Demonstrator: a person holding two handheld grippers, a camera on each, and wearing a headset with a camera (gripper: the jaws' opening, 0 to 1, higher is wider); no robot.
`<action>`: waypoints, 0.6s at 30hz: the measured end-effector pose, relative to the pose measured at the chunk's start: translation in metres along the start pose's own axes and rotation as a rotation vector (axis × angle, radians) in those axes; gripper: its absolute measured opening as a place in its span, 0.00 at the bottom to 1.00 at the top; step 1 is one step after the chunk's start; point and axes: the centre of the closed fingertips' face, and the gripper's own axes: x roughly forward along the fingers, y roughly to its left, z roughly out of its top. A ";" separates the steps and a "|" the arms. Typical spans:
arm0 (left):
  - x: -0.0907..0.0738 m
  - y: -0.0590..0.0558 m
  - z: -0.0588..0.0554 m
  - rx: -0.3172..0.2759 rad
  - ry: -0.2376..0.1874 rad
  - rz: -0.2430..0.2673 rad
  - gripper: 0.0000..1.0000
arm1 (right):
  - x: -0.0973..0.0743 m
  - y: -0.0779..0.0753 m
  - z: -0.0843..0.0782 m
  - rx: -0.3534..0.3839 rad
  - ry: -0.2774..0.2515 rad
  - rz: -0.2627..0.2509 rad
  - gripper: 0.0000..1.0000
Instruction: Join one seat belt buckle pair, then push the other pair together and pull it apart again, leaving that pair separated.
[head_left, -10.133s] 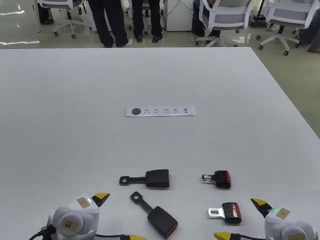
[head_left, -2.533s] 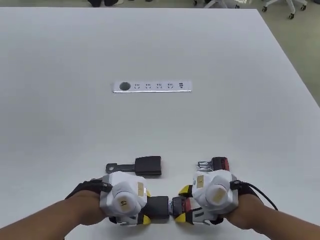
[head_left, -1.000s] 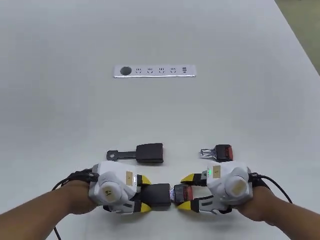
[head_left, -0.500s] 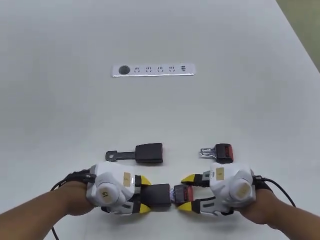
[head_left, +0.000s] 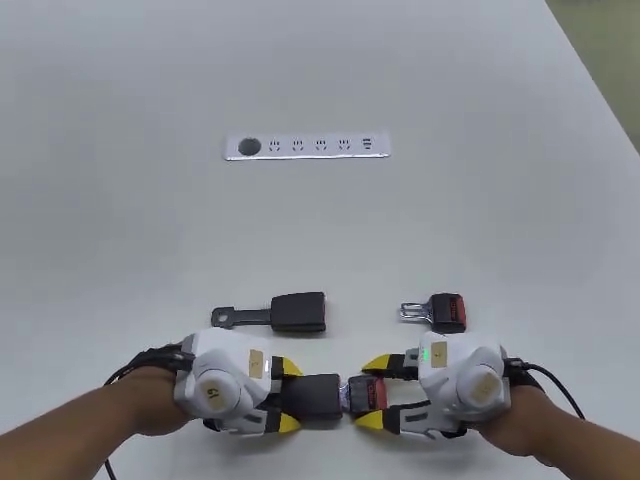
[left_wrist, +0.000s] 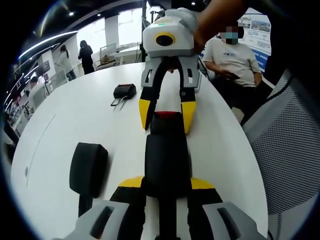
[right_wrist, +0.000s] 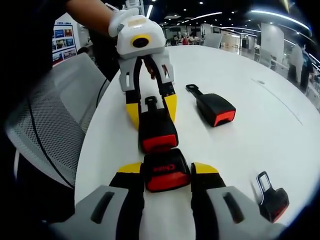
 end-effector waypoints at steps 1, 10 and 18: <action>0.000 0.000 0.000 0.001 0.005 0.001 0.33 | 0.000 0.000 0.000 0.001 0.002 0.001 0.34; 0.001 0.000 -0.002 -0.009 0.030 0.013 0.33 | 0.001 0.001 0.001 -0.014 0.033 -0.019 0.36; 0.001 -0.002 -0.003 -0.014 0.061 0.027 0.51 | -0.001 0.004 0.003 0.037 0.035 -0.044 0.51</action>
